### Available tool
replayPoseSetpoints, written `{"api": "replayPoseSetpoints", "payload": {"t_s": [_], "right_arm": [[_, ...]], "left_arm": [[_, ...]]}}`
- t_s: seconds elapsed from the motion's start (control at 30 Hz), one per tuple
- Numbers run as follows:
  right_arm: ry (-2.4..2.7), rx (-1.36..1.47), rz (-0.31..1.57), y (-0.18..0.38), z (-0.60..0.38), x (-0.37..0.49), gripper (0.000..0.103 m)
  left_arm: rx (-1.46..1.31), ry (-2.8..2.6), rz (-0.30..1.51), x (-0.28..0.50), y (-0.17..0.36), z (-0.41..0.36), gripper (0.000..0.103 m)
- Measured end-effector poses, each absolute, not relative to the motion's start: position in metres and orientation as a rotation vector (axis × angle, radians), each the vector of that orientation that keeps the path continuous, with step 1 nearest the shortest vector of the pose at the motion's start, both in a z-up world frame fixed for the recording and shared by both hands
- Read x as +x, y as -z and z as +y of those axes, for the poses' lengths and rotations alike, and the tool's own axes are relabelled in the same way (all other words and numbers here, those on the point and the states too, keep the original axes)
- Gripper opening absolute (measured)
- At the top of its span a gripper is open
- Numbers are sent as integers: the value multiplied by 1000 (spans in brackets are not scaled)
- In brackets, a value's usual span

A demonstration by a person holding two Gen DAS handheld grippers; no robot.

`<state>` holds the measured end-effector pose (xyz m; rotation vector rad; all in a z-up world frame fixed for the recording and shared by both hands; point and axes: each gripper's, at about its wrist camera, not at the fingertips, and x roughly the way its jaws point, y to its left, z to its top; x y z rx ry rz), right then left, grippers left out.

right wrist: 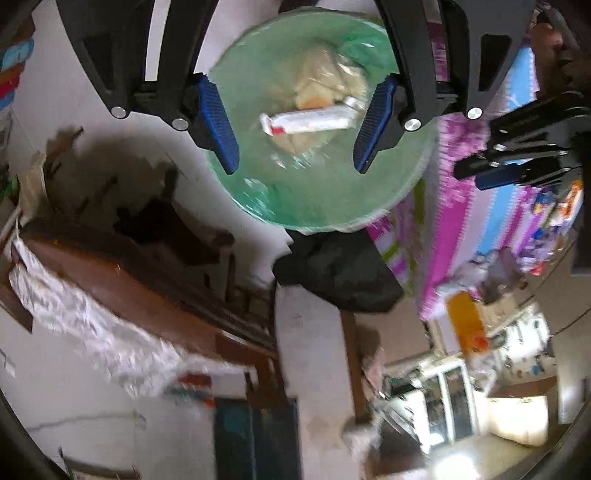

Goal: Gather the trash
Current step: 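Grasp the orange paper cup with the left tool while the right tool grasps the white tube packet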

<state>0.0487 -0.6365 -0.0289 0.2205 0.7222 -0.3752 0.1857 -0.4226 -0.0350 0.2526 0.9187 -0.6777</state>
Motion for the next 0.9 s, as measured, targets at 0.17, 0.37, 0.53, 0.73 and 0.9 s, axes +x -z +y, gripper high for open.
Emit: {"api": "replayPoseSetpoints", "payload": {"t_s": [0.17, 0.37, 0.53, 0.73, 0.9], "right_arm": [[257, 178, 606, 9, -577, 46, 71], [56, 172, 574, 2, -499, 74, 77], [-112, 163, 625, 12, -426, 115, 77], [-268, 147, 673, 23, -352, 148, 77], [-342, 121, 708, 31, -300, 167, 77]], "left_arm": [[214, 607, 868, 197, 28, -360, 55], [119, 467, 816, 218, 10, -254, 60], [63, 344, 737, 219, -16, -163, 65], [-18, 85, 735, 246, -13, -42, 70], [-138, -109, 781, 277, 10, 55, 70]]}}
